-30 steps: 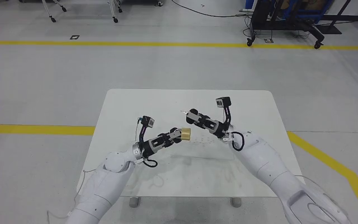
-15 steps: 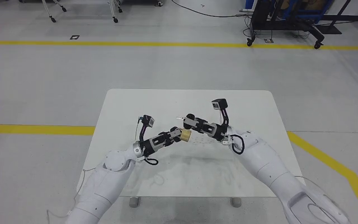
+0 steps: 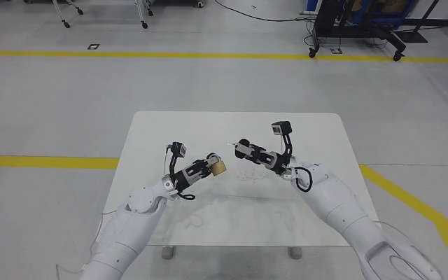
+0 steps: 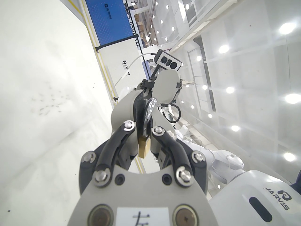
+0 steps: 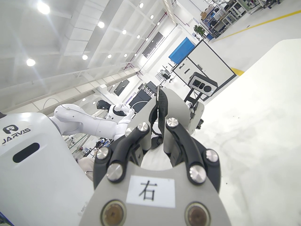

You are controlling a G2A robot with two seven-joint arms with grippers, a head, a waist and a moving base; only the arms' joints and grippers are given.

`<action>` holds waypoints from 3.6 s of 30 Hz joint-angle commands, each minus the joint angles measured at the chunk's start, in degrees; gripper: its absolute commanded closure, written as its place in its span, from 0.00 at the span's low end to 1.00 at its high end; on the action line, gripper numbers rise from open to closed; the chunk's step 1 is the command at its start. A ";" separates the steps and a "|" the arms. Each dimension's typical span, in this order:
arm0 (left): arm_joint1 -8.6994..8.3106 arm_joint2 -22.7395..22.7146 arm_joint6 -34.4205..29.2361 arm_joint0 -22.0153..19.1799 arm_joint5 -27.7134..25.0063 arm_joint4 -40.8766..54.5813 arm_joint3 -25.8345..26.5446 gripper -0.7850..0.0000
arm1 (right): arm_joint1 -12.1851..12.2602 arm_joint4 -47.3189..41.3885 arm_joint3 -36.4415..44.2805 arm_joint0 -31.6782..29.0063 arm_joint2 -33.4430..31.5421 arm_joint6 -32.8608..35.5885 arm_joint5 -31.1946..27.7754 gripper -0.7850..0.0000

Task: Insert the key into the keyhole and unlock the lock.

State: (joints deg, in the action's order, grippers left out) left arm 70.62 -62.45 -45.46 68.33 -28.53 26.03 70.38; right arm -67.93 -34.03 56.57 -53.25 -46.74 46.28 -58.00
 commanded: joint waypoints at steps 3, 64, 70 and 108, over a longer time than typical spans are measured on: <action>0.01 0.02 0.30 0.11 0.29 -0.03 -0.07 1.00 | -0.01 0.04 -0.02 0.02 0.04 0.00 0.00 1.00; 4.51 2.76 10.41 -11.51 34.34 17.01 -10.62 1.00 | 0.93 11.03 27.14 -17.75 -6.26 -27.56 48.10 1.00; 4.64 3.00 10.32 -10.98 35.22 16.24 -9.94 1.00 | 0.62 14.21 27.71 -18.22 -6.57 -30.27 49.04 1.00; 4.92 1.46 13.62 -9.19 32.07 9.24 -6.75 1.00 | -1.47 24.84 30.27 -18.93 -8.47 -36.46 55.40 1.00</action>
State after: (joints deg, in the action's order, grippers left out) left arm 75.53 -60.97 -31.79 59.18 3.52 35.30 63.71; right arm -69.36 -9.27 86.79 -72.14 -55.15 9.84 -2.55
